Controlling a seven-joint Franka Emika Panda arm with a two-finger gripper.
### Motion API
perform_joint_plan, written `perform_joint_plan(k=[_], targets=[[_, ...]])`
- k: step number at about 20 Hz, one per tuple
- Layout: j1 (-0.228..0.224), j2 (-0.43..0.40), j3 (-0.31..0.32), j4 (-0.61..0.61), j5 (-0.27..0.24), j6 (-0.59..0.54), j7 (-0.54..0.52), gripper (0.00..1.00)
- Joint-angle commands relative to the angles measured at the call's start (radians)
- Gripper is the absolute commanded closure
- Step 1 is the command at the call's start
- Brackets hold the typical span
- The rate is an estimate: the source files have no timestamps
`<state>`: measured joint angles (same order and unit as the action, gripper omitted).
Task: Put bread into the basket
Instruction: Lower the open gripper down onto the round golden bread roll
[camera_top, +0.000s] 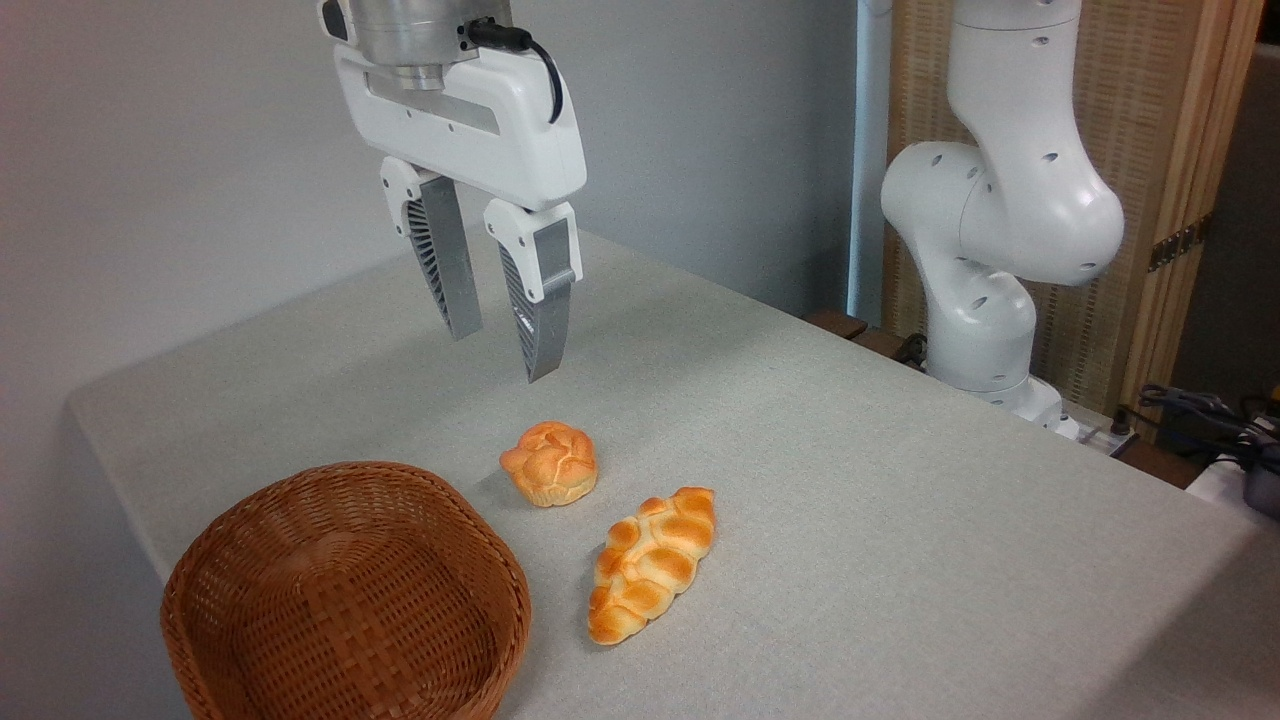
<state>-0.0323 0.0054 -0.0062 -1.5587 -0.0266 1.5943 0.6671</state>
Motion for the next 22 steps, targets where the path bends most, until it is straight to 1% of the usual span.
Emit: perform_joint_plan(k=[1, 9, 11, 12, 13, 14, 16, 17, 19, 20, 22], targets=[[-0.003, -0.016, 0.011, -0.023, -0.016, 0.013, 0.014, 0.0], [-0.003, -0.016, 0.009, -0.023, -0.018, 0.013, 0.014, 0.0], [-0.003, -0.021, -0.003, -0.047, -0.019, 0.021, 0.014, 0.0], [-0.011, -0.03, -0.006, -0.072, -0.021, 0.035, 0.014, 0.0], [-0.038, -0.042, -0.014, -0.111, -0.019, 0.061, 0.008, 0.0], [-0.055, -0.062, -0.015, -0.16, -0.021, 0.1, 0.008, 0.0], [-0.06, -0.103, -0.046, -0.254, -0.021, 0.165, 0.008, 0.0], [-0.067, -0.111, -0.054, -0.291, -0.022, 0.182, 0.008, 0.0], [-0.112, -0.11, -0.055, -0.355, -0.022, 0.199, 0.011, 0.0], [-0.123, -0.11, -0.055, -0.388, -0.021, 0.22, 0.014, 0.0], [-0.13, -0.107, -0.063, -0.45, -0.021, 0.277, 0.016, 0.0]])
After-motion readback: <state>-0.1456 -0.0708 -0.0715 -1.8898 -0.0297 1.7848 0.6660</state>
